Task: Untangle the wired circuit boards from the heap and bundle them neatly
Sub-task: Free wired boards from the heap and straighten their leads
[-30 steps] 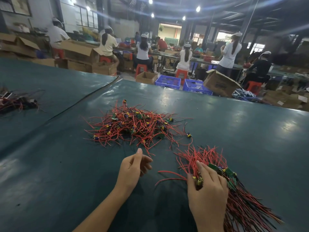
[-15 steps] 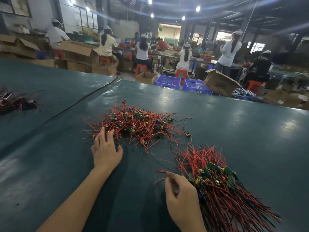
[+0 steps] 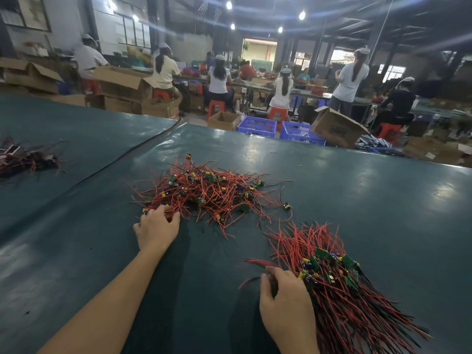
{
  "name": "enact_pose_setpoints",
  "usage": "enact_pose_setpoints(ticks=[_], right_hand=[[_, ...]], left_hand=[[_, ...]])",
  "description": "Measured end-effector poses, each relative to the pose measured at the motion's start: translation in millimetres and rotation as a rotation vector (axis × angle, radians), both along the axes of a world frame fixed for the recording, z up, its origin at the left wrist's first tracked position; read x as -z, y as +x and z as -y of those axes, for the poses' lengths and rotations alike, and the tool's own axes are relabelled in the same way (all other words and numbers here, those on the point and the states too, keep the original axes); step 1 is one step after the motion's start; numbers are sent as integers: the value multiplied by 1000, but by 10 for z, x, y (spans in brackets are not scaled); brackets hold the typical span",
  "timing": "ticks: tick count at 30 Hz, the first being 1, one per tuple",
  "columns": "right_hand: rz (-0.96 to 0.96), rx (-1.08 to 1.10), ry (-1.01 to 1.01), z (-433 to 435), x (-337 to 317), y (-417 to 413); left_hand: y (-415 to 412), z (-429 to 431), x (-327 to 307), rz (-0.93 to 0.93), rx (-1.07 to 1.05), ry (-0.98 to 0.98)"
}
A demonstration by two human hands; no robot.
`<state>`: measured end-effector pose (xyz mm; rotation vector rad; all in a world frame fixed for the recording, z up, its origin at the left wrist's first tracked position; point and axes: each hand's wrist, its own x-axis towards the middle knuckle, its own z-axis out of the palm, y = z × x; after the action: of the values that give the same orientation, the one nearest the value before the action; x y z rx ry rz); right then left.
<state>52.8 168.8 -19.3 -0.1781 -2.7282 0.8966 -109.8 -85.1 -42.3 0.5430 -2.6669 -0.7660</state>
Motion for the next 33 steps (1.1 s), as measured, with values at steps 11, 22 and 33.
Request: enact_pose_setpoints(ticks=[11,22,33], right_hand=[[28,-23,8,34,-45,31],[-48,-65,-117,73,2,7],[-115,-215,-367,70,81,-75]], left_hand=[[37,47,52,-191,1,138],[641,-270,-20,-570,281,343],[1267,-980,-164,-410,937,594]])
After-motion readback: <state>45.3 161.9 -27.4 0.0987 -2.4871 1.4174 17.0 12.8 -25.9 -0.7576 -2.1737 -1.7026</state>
